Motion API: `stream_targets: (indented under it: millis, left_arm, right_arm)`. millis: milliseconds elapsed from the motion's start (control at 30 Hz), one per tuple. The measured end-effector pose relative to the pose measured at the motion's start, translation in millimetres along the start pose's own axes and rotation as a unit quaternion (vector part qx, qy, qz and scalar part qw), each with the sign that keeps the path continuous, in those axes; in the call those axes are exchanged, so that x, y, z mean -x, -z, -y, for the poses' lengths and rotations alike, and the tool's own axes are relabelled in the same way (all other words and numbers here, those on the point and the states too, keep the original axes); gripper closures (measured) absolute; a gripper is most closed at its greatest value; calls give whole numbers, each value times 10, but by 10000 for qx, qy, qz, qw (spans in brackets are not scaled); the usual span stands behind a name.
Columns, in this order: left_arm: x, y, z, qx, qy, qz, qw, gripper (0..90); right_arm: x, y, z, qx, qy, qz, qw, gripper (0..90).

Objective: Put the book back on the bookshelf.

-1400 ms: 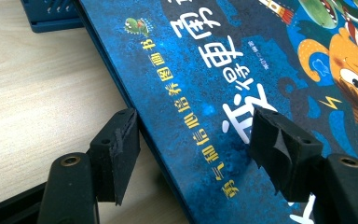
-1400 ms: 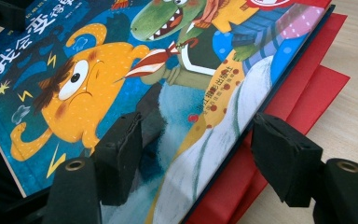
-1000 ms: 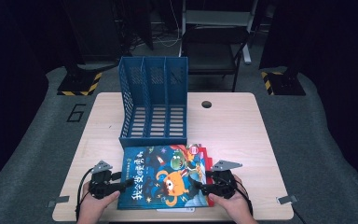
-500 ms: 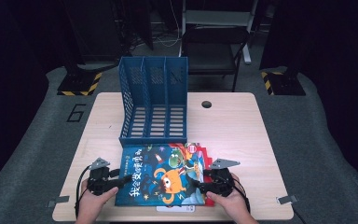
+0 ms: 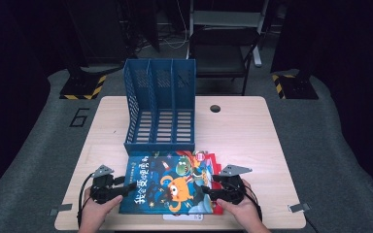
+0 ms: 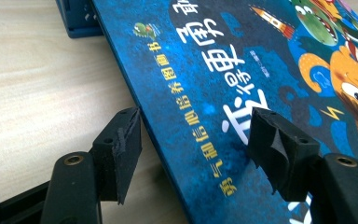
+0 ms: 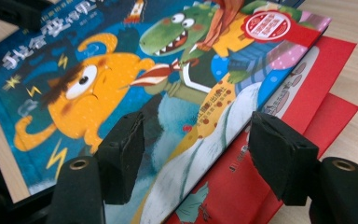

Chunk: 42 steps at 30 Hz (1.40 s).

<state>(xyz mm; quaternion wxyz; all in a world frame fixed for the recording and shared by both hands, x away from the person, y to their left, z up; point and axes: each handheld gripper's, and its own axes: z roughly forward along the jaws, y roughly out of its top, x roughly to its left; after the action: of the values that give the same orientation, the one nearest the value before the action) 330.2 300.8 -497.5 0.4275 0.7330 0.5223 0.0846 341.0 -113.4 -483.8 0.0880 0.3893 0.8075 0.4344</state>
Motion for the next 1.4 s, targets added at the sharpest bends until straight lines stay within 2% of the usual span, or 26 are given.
stream_targets:
  millis: [67,300,367,467,567,633,667,700,733,800,833,967,1000,1100,1167,1200,1267,1333,1400]
  left_arm:
    - [1,13,6,7,-97,-15,10000,350]
    - [32,61,50,-9,-60,31,10000,350]
    - [55,85,75,-8,-7,34,10000,350]
    - [79,129,97,-10,-78,34,10000,351]
    - [115,175,122,136,-74,20,9999,363]
    - [129,205,135,169,-95,33,9998,366]
    - [143,215,152,178,-4,47,9998,369]
    - [143,215,152,178,-4,47,9998,369]
    - [152,233,186,131,35,52,9999,371]
    - [167,257,212,47,6,46,10000,375]
    - [177,254,230,97,-49,0,9999,375]
    - [173,258,260,-39,-183,40,9998,359]
    - [167,250,265,-34,-159,46,9999,355]
    - [151,230,261,-28,-120,71,9999,349]
    - [153,215,262,-2,-79,29,10000,348]
    - [139,197,255,-70,-83,69,9999,345]
    - [138,173,265,-29,-24,85,10000,323]
    - [140,171,267,-34,11,104,9999,317]
    - [138,168,267,-29,-12,88,10000,311]
  right_arm:
    - [11,22,3,27,-21,-22,10000,358]
    - [3,90,59,11,-20,-106,9999,383]
    - [-41,128,73,5,57,-152,9999,393]
    - [-126,213,75,37,352,-66,9994,395]
    - [-178,283,68,68,312,-198,9993,389]
    - [-204,300,88,-21,176,-289,9994,379]
    - [-224,305,117,-71,109,-309,9994,376]
    - [-224,305,117,-71,109,-309,9994,376]
    - [-272,309,162,-229,201,-323,9990,367]
    - [-323,328,188,-280,341,-275,9986,367]
    - [-342,342,197,-314,393,-243,9984,370]
    - [-398,376,248,-348,638,-131,9973,401]
    - [-399,376,252,-381,678,-126,9969,403]
    - [-395,361,259,-367,685,-155,9969,410]
    - [-401,347,275,-444,640,-189,9968,410]
    - [-394,336,280,-467,710,-201,9962,411]
    - [-407,327,294,-544,655,-196,9962,410]
    - [-391,316,302,-634,707,-243,9952,411]
    - [-387,304,317,-669,676,-281,9951,411]
